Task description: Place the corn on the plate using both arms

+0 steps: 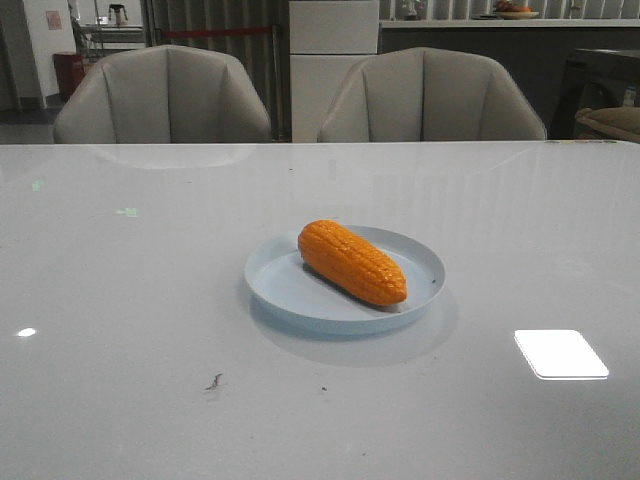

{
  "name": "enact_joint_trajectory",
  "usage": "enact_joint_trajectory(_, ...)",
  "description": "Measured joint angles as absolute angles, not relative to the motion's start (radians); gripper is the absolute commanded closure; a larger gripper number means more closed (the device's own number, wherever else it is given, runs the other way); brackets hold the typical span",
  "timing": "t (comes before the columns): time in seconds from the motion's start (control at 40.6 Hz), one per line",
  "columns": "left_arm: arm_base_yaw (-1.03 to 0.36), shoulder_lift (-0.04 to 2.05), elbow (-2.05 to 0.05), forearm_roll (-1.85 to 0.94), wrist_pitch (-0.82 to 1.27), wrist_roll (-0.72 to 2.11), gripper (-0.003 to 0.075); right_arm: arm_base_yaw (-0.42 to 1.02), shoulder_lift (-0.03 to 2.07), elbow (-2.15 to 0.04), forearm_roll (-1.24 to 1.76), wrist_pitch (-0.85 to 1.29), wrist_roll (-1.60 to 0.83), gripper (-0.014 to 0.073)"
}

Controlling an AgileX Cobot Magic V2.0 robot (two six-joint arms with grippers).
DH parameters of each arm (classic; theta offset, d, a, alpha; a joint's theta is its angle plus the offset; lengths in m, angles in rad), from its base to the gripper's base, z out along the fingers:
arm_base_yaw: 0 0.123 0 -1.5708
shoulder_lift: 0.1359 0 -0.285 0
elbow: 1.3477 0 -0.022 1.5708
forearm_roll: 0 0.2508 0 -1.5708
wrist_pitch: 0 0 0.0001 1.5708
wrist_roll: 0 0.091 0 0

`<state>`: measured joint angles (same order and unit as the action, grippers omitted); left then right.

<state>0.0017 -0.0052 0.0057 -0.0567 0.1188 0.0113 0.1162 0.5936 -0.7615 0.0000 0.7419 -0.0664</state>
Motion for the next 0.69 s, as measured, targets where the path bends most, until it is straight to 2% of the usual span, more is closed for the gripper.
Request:
enact_joint_trajectory(0.394, 0.002, -0.005, 0.006, -0.057, 0.119, 0.011, 0.0631, 0.117, 0.151, -0.203, -0.023, 0.178, -0.064, 0.0571)
enact_joint_trajectory(0.541, 0.002, -0.005, 0.006, -0.057, 0.119, 0.011, 0.0631, 0.071, 0.017, -0.067, 0.011, 0.146, -0.064, 0.0571)
enact_joint_trajectory(0.689, 0.002, -0.005, 0.006, -0.057, 0.119, 0.011, 0.0631, 0.055, -0.01, 0.016, 0.043, 0.136, -0.064, 0.0571)
